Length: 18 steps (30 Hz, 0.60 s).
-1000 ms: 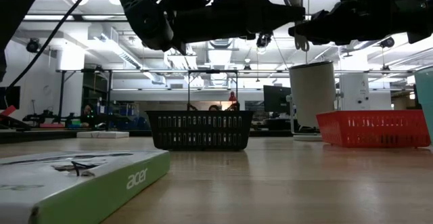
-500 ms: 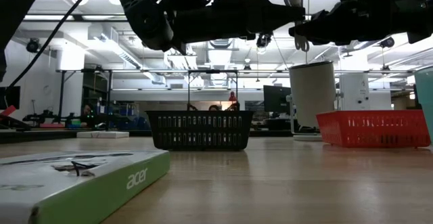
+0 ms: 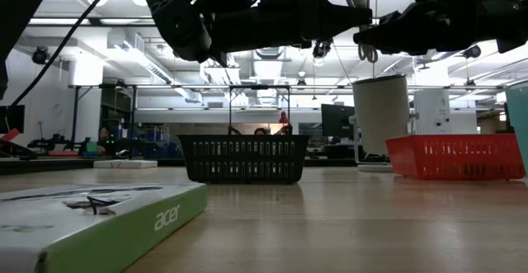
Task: Pick and place items into bin
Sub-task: Put the white charger cable into the blue bin
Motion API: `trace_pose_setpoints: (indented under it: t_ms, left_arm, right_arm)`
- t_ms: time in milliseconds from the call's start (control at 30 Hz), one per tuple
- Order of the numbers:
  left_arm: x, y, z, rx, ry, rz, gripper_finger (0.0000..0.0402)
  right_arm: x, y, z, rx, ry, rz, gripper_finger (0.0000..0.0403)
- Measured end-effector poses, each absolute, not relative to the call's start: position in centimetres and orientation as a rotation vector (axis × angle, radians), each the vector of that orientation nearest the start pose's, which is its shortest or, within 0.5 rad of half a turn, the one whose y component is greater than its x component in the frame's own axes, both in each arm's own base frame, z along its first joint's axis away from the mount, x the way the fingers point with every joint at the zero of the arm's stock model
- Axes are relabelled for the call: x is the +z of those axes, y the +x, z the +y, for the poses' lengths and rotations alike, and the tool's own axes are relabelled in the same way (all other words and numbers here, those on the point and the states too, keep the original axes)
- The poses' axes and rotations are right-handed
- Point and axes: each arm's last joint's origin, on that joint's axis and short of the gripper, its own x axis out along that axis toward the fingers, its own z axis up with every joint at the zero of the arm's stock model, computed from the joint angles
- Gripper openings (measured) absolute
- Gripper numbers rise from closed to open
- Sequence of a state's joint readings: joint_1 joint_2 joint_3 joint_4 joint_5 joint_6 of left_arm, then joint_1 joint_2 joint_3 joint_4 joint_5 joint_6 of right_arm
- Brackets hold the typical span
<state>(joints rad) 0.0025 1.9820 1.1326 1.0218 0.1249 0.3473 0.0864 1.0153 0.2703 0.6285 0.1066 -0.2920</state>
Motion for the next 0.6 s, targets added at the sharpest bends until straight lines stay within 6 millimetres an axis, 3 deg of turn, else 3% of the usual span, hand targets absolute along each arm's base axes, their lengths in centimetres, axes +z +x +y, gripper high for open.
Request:
trace_pose_setpoints:
  t_ms: [400, 600]
  left_arm:
    - [21.79, 42.74, -0.26, -0.091, 0.357, -0.192, 0.0022]
    - [21.79, 42.73, -0.25, -0.091, 0.356, -0.193, 0.005]
  right_arm:
    - [19.46, 19.7, 1.4, -0.003, -0.303, 0.118, 0.0032]
    - [19.46, 19.7, 1.4, -0.003, -0.303, 0.118, 0.003]
